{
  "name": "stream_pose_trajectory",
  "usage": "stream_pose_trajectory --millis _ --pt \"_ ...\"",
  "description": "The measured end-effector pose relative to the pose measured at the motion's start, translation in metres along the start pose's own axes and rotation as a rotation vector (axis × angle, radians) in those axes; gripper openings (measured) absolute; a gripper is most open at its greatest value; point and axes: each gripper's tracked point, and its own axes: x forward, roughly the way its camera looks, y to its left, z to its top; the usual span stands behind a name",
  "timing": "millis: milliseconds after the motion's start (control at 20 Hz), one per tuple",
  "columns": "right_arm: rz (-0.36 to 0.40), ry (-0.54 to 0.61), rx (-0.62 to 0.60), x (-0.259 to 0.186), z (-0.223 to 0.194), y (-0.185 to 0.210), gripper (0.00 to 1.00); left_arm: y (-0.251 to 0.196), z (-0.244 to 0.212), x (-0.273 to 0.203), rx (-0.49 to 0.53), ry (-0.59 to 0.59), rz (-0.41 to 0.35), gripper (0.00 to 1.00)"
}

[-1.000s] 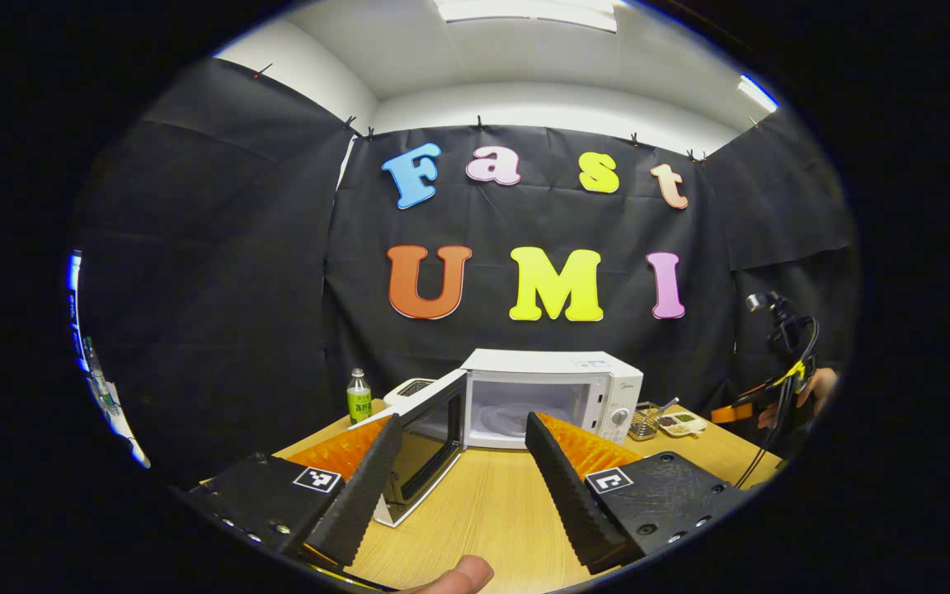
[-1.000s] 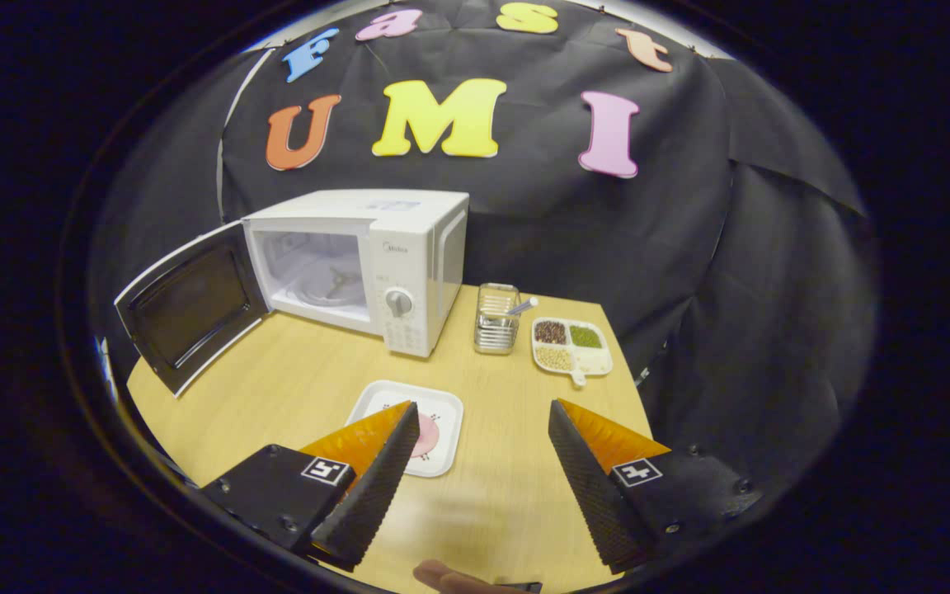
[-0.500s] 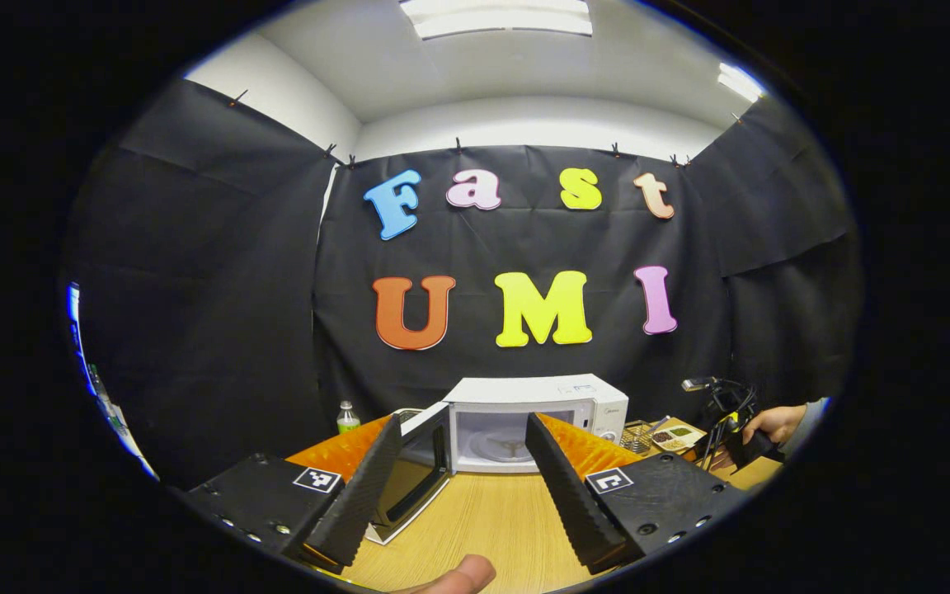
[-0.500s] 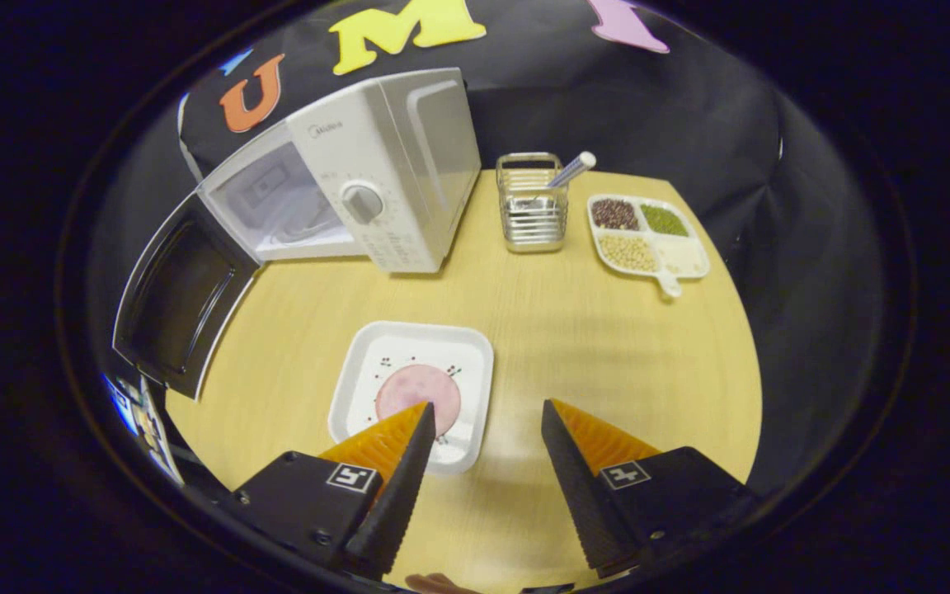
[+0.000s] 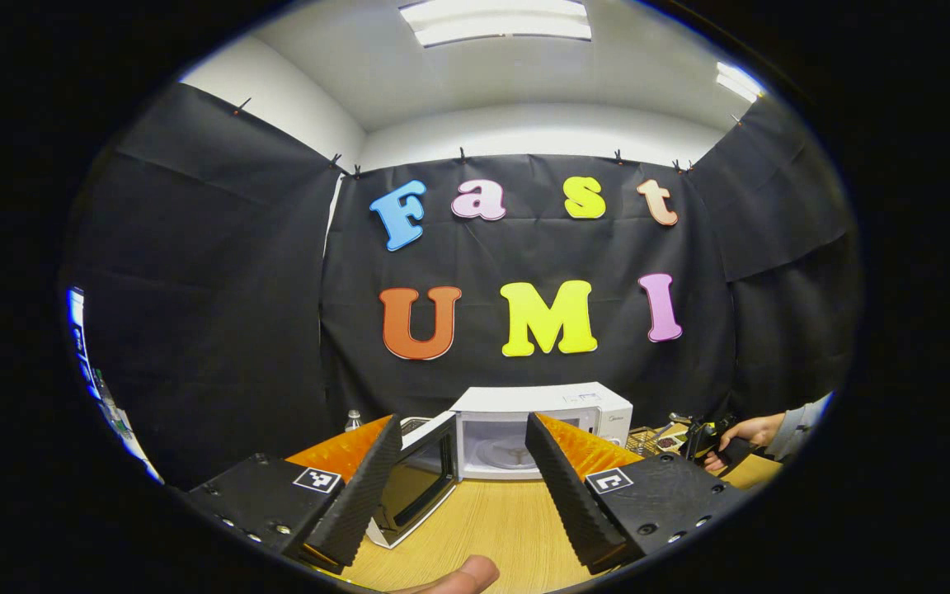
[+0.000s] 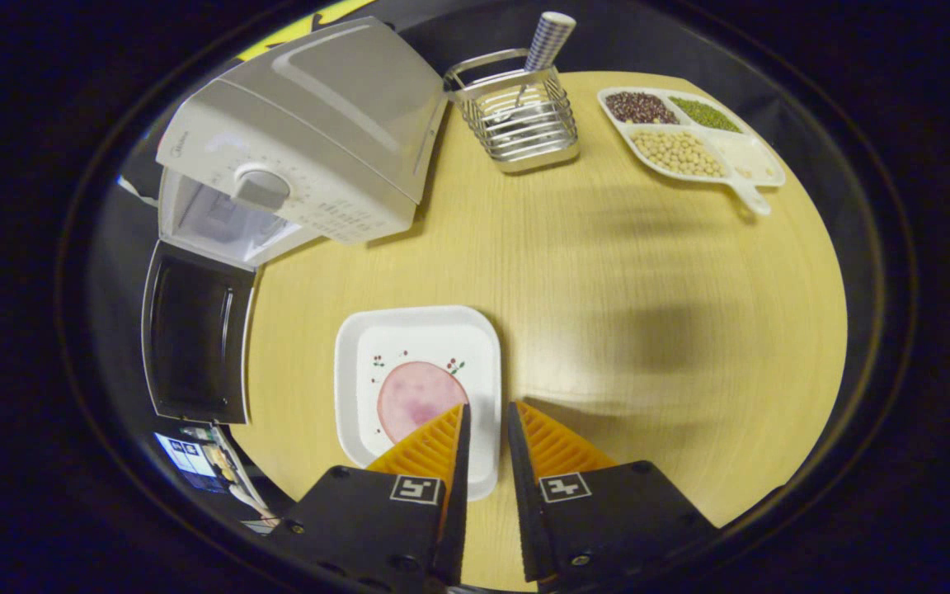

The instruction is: Open the microwave oven with the left hand, put the food in, and close the microwave oven.

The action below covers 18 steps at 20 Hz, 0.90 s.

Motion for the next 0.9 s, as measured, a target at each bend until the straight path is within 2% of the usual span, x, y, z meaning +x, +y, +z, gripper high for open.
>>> stream_pose_trajectory --millis 50,100,150,200,400,550,900 --pt "0.011 0.052 -0.004 0.001 -0.006 -0.001 0.27 -0.001 -0.001 -0.001 0.000 0.003 -0.001 0.92" --pt "0.002 0.059 -0.029 0.002 -0.002 -0.002 0.25 0.001 -0.003 0.002 0.000 0.004 0.001 0.92" --pt "-0.004 0.073 -0.065 0.002 -0.001 -0.004 0.10 0.001 -0.005 0.004 0.001 0.007 0.000 0.92" --pt "0.002 0.083 -0.076 0.006 -0.001 -0.008 0.03 0.000 -0.008 0.006 0.002 0.010 -0.002 0.92" --pt "0.022 0.085 -0.059 0.005 0.000 -0.008 0.04 -0.006 -0.015 0.007 0.023 0.035 -0.016 0.92" --pt "0.043 0.073 -0.013 0.003 -0.003 -0.007 0.04 -0.006 -0.007 0.003 0.027 0.012 -0.027 0.92" --pt "0.132 -0.030 0.049 -0.021 -0.009 0.017 0.04 -0.001 -0.002 -0.007 0.037 -0.027 -0.057 0.92"
